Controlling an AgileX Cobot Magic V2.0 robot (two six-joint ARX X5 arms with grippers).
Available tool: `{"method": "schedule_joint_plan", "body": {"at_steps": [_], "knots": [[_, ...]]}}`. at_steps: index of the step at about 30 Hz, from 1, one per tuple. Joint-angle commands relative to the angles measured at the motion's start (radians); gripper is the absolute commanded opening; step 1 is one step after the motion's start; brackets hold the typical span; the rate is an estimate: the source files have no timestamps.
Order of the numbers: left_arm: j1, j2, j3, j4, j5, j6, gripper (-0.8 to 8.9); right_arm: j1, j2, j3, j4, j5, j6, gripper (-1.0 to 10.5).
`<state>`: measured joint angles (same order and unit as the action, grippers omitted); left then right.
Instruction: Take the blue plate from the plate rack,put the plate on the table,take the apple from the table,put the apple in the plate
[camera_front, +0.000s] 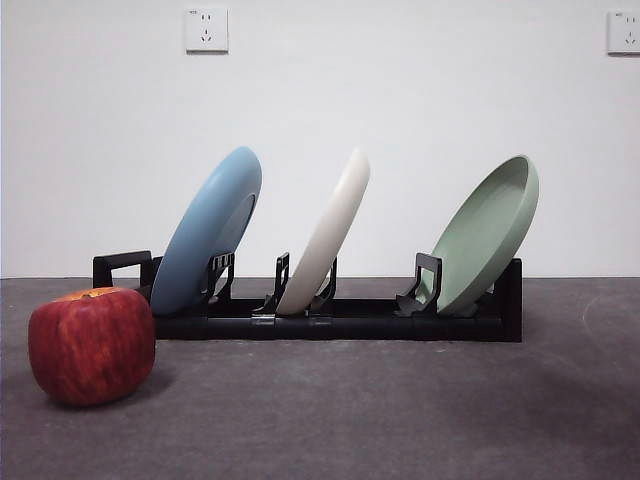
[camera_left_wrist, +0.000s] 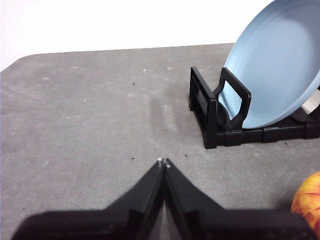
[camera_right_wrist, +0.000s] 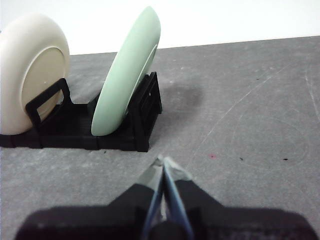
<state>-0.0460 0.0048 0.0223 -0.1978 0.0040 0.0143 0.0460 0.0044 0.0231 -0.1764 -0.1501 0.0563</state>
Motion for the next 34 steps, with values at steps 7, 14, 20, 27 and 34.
{"method": "schedule_joint_plan", "body": {"at_steps": [7, 14, 20, 27, 34], "knots": [[0.002, -0.002, -0.014, 0.031, 0.002, -0.066, -0.05, 0.001, -0.002, -0.015, 0.035, -0.003, 0.215, -0.1], [0.002, 0.002, 0.027, 0.105, 0.006, -0.261, -0.07, 0.001, 0.034, 0.046, 0.033, -0.001, 0.332, -0.1], [0.002, 0.093, 0.152, 0.088, 0.057, -0.3, -0.07, 0.001, 0.185, 0.184, 0.032, -0.001, 0.343, -0.1], [0.002, 0.372, 0.371, 0.087, 0.09, -0.297, -0.07, 0.001, 0.462, 0.427, 0.014, -0.011, 0.323, -0.1], [0.002, 0.72, 0.67, 0.001, 0.32, -0.245, -0.07, 0.001, 0.757, 0.727, -0.123, -0.131, 0.196, -0.1]]}}
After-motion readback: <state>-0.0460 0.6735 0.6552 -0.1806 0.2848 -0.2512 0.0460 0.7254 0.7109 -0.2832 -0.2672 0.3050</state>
